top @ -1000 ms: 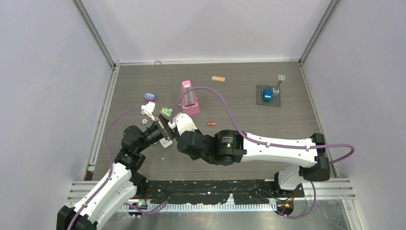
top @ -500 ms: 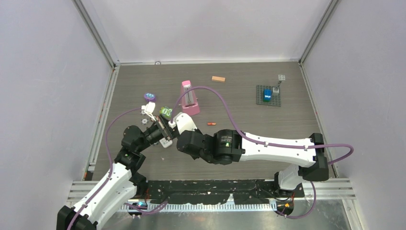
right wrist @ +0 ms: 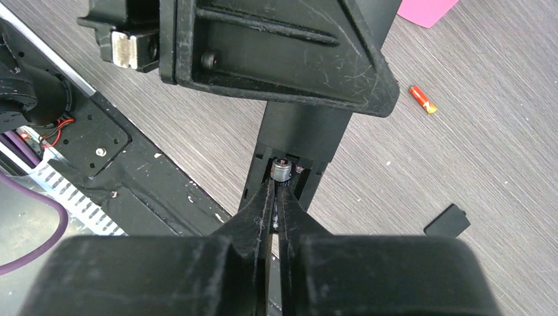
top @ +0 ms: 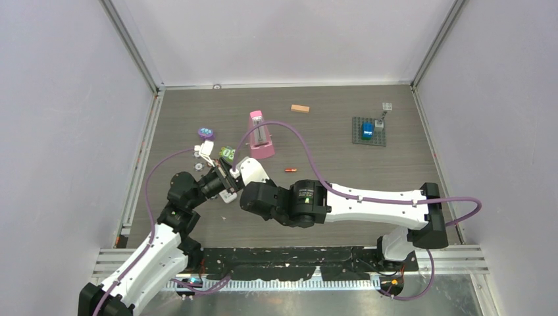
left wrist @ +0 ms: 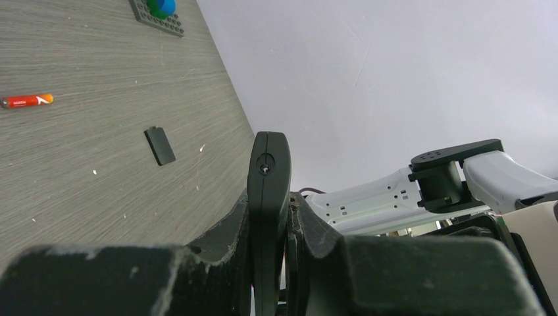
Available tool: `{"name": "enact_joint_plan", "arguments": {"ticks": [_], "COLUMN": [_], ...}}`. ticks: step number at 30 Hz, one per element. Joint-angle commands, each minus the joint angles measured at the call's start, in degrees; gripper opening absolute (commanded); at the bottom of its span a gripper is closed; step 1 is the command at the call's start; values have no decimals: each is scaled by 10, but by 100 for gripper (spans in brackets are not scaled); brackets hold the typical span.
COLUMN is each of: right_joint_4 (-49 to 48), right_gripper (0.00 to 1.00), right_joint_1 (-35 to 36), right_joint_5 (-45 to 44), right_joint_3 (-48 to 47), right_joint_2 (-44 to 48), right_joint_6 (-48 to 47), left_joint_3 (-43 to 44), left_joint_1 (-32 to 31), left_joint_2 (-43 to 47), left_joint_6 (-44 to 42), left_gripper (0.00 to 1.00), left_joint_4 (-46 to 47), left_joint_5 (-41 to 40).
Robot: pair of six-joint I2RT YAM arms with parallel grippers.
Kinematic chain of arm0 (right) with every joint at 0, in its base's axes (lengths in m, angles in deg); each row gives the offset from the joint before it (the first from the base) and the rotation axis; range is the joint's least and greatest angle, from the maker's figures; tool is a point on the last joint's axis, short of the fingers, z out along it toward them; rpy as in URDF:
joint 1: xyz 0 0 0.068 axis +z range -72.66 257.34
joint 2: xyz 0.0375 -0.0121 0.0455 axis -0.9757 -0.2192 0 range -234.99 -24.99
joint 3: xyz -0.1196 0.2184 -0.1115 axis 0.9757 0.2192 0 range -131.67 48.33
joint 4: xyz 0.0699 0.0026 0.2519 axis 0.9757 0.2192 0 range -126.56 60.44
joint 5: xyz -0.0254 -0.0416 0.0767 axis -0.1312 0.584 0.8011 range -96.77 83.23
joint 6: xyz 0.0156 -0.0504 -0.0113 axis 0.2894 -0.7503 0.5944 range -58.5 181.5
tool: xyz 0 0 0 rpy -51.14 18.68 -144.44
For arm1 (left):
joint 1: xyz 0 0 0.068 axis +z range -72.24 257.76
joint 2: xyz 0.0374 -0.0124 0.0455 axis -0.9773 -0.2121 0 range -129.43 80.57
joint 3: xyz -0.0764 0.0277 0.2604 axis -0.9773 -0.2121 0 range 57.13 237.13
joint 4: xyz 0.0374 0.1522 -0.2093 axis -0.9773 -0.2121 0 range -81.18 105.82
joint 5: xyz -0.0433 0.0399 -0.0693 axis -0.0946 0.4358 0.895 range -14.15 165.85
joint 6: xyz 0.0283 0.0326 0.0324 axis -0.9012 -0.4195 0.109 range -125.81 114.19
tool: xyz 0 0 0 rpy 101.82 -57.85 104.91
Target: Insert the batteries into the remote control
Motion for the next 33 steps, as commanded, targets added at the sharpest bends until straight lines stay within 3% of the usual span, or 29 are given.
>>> {"name": "enact_joint_plan", "arguments": {"ticks": [1,7,16,19,26,33], "right_joint_4": [3,1,-54,-97,-138,-152], "right_gripper": [10,25,36,34,20,16], "right_joint_1": [-7,-7,-17,-26,-38,-54], "right_joint_5": [-28,-37,-28,-9,1,1], "right_joint_3": [8,15,65,90,120,139], "right_joint_2": [-11,-23,-32,-24,-5,-17], "right_joint_6": [9,8,6,2,0,16], "left_joint_3": [35,35,35,35,36,91], "left_joint_1": [0,0,0,1,0,0], "left_joint_2": [13,7,0,-6,-20,-50], "left_joint_6": [12,15,22,25,10,-71], "left_gripper": [0,0,0,0,0,0], "left_joint_4": [35,37,44,50,25,-204], "left_joint_5": [17,16,20,22,6,-82]}}
